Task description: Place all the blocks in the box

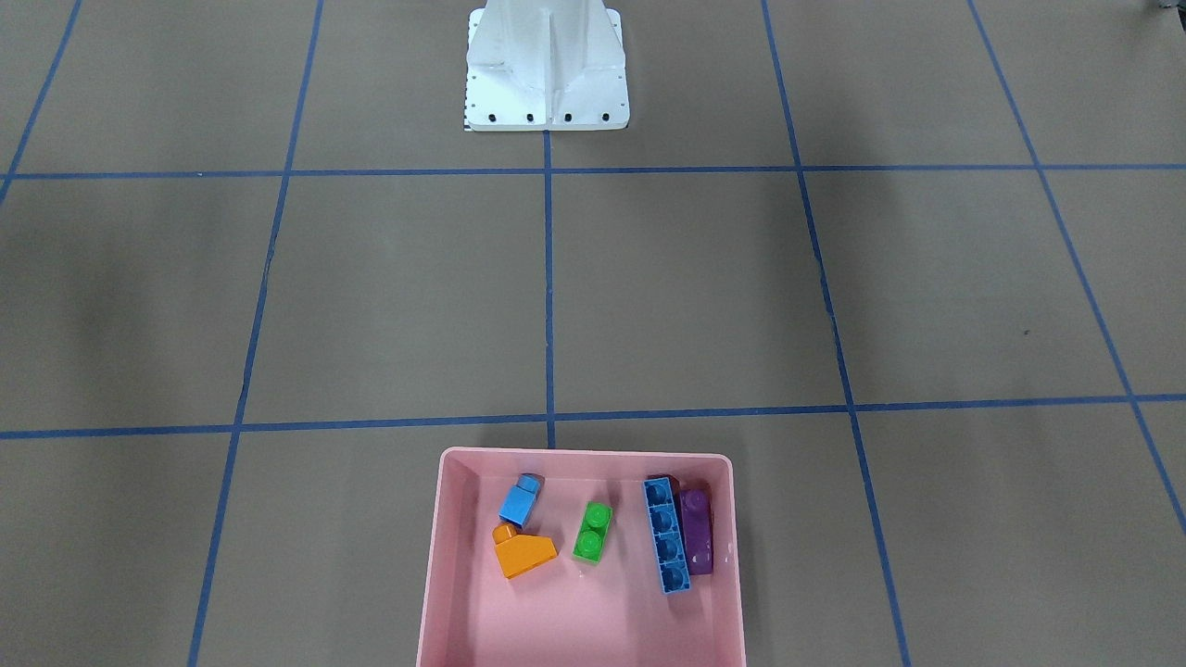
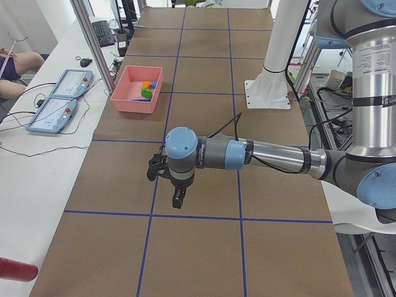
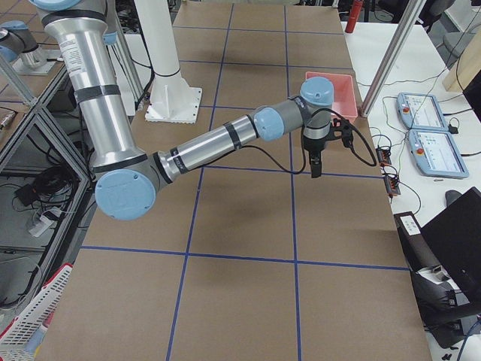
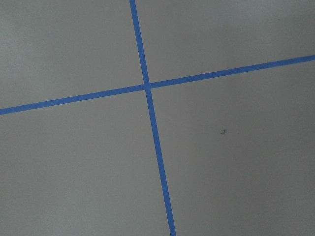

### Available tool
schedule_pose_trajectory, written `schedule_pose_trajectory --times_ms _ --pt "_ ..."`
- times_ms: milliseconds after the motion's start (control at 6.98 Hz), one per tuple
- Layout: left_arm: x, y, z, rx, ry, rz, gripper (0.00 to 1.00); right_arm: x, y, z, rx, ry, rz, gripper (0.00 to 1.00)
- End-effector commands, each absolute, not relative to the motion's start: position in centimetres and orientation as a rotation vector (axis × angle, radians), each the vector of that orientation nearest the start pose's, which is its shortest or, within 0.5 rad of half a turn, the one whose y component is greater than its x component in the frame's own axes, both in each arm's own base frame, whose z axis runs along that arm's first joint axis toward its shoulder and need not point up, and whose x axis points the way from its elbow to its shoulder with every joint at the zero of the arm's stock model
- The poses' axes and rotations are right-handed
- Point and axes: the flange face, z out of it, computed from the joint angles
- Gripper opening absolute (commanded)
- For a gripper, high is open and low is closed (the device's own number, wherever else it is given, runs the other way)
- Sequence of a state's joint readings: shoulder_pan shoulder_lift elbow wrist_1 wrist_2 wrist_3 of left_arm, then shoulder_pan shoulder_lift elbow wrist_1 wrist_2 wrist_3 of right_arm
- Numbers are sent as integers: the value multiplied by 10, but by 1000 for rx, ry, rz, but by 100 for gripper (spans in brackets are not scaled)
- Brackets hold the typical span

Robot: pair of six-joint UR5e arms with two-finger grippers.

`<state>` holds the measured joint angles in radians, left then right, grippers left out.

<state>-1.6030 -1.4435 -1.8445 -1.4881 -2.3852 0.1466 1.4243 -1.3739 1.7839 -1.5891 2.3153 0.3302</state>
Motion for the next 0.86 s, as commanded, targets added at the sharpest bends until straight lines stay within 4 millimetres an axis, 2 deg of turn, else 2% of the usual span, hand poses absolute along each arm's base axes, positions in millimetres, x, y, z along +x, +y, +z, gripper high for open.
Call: schedule_pose_trajectory --times_ms 0,430,573,717 --pt "-75 -438 587 132 800 127 100 41 -503 516 195 -800 -46 100" --pt "-76 -434 587 140 798 135 100 45 -466 566 131 -764 -58 100" --pt "-76 -433 590 136 798 133 100 46 -463 572 124 -744 -45 100" --pt "-77 -427 601 117 794 126 100 37 -460 577 108 -728 -58 100"
